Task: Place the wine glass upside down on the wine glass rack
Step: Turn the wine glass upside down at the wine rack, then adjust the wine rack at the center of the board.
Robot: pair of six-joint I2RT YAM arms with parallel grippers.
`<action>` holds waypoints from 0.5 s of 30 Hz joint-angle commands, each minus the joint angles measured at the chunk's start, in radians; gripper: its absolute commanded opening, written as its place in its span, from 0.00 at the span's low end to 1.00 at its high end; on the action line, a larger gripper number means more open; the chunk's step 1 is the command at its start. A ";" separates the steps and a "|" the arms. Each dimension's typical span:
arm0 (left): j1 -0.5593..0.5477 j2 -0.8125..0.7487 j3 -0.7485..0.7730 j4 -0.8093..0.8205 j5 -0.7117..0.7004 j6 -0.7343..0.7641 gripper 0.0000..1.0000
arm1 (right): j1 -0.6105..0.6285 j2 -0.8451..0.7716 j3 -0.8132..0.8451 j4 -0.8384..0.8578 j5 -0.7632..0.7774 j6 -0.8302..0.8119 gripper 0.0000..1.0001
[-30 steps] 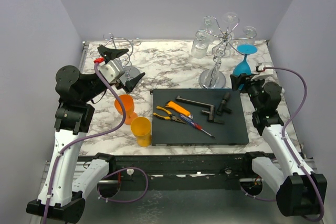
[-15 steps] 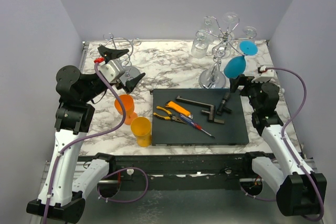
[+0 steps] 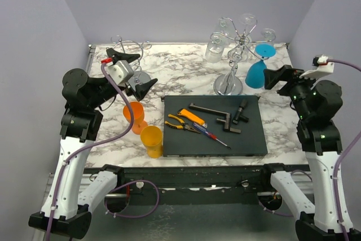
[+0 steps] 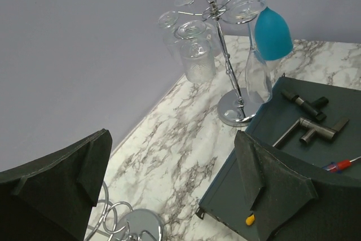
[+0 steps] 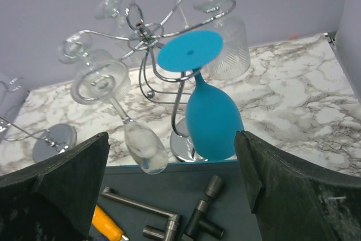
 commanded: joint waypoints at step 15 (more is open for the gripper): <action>0.009 0.250 0.186 -0.192 -0.453 -0.184 0.99 | 0.001 0.373 0.590 -0.264 -0.264 0.027 1.00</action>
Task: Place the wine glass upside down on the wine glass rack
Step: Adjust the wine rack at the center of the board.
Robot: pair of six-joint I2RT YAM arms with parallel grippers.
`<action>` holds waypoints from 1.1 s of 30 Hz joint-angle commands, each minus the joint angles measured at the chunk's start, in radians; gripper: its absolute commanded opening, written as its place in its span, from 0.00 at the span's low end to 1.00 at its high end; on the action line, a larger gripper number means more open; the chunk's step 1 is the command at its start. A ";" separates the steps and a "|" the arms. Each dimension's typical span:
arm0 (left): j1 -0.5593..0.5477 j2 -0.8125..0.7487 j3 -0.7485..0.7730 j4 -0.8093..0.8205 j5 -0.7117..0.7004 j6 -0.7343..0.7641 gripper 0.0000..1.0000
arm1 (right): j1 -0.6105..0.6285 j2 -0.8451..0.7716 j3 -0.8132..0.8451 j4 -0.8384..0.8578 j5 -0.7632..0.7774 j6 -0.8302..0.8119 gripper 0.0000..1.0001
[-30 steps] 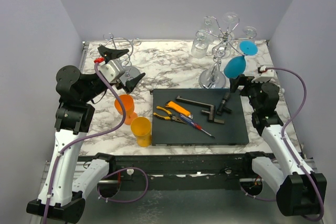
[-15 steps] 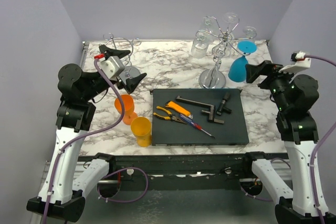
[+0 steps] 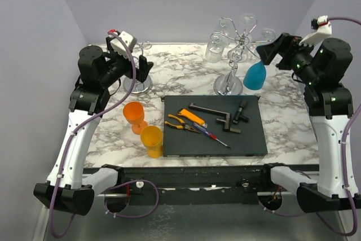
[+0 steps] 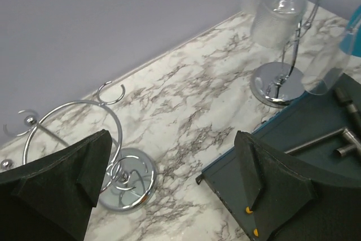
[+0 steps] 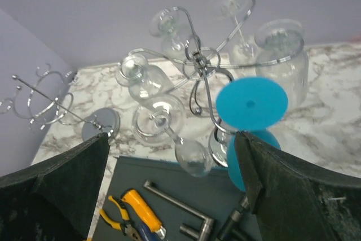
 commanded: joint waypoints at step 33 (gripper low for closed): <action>0.017 0.061 0.114 -0.097 -0.134 -0.056 0.99 | 0.268 0.678 0.622 -0.215 0.491 -0.208 0.59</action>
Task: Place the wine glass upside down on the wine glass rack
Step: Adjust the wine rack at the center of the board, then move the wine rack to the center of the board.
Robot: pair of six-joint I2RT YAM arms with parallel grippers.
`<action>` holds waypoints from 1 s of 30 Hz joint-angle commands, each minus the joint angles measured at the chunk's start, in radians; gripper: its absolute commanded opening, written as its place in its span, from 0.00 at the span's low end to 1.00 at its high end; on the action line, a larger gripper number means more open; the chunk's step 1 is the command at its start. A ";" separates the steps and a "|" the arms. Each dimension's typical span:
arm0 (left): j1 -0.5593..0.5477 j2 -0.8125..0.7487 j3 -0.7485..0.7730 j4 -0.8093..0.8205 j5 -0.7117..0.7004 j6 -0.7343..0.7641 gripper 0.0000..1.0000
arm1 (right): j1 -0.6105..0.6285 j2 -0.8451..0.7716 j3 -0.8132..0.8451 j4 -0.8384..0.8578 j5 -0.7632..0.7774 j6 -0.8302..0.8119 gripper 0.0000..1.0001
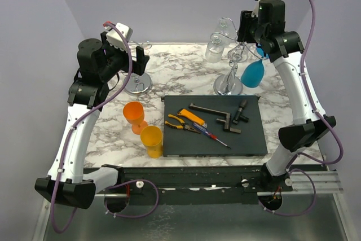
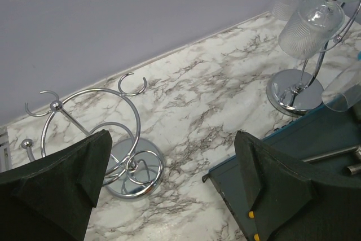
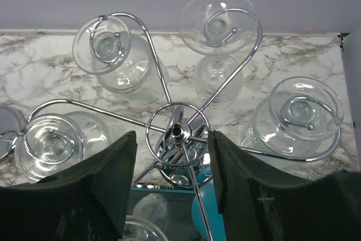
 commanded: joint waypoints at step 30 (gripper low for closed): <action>0.163 0.337 0.273 -0.026 -0.207 -0.078 0.97 | 0.491 0.139 0.186 0.127 0.220 -0.056 0.76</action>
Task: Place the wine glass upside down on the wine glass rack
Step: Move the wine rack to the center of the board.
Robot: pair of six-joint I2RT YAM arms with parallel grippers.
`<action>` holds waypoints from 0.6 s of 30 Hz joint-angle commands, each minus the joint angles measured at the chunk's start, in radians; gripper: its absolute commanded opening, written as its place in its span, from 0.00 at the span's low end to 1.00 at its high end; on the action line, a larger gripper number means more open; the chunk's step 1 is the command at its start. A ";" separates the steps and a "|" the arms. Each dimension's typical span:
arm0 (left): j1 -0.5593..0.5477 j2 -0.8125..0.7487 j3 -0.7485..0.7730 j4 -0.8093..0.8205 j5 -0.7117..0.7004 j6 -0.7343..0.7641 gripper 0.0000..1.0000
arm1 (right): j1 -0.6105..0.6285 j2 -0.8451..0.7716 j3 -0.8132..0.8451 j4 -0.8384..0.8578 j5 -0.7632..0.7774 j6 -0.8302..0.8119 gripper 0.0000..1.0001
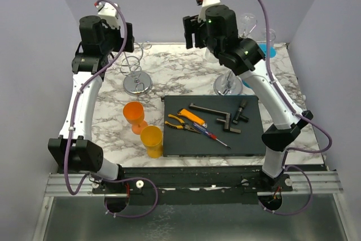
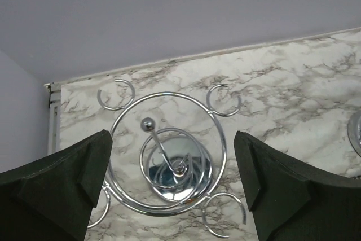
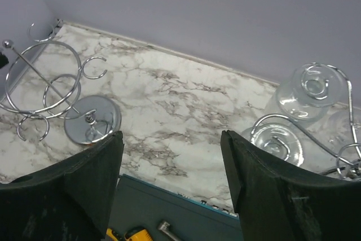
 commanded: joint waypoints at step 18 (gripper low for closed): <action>0.108 0.192 -0.025 0.139 0.180 -0.169 0.75 | 0.127 -0.202 -0.595 0.379 -0.143 0.196 0.69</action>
